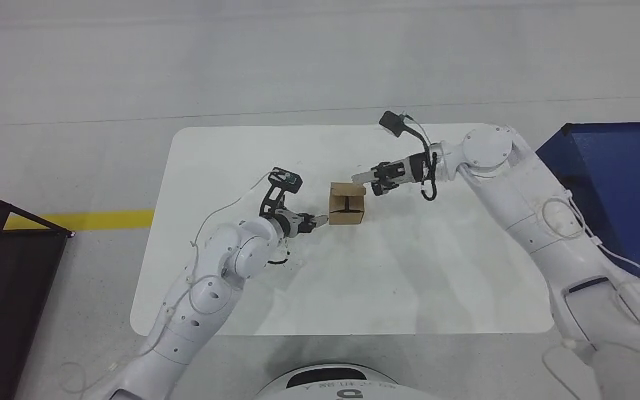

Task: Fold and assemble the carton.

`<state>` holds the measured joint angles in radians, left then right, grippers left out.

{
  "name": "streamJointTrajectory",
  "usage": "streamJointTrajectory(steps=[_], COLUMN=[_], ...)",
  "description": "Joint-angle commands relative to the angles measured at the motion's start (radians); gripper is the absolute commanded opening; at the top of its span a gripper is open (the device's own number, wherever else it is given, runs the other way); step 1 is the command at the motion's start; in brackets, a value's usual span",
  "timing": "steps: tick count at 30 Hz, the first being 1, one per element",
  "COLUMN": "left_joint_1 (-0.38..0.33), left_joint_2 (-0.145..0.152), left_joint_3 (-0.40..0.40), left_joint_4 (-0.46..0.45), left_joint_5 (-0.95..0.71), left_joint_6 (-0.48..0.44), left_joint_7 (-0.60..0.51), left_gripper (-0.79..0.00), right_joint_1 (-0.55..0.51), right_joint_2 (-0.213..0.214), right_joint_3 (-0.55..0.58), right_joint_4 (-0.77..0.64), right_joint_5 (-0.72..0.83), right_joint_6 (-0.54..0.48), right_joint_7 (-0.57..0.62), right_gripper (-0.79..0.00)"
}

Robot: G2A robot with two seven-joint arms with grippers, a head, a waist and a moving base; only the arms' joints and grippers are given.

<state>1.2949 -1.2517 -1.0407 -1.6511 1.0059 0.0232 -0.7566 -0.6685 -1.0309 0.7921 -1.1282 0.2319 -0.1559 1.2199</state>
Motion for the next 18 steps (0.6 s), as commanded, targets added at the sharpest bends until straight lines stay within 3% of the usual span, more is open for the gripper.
streamJointTrajectory(steps=[1,9,11,13,18], left_joint_1=[0.004,0.02,0.025,0.033,0.048], left_joint_2=[0.001,0.006,0.007,0.008,0.011], left_joint_3=[-0.008,-0.032,-0.037,-0.041,-0.045], left_joint_4=[0.003,-0.003,-0.008,-0.014,-0.022], left_joint_5=[-0.003,-0.011,-0.01,-0.008,0.0], left_joint_6=[-0.003,-0.011,-0.012,-0.013,-0.017], left_joint_7=[0.003,0.015,0.017,0.018,0.015], left_gripper=[0.0,0.0,0.0,0.0,0.0], right_joint_1=[0.016,0.056,0.063,0.067,0.075], right_joint_2=[-0.01,-0.04,-0.044,-0.048,-0.052], right_joint_3=[-0.026,-0.101,-0.114,-0.127,-0.146], right_joint_4=[0.002,-0.002,-0.001,0.0,0.006], right_joint_5=[-0.048,-0.172,-0.197,-0.22,-0.263], right_joint_6=[0.1,0.3,0.336,0.357,0.403], right_joint_7=[-0.038,-0.078,-0.072,-0.052,-0.009], right_gripper=[-0.095,-0.219,-0.342,-0.403,-0.406])
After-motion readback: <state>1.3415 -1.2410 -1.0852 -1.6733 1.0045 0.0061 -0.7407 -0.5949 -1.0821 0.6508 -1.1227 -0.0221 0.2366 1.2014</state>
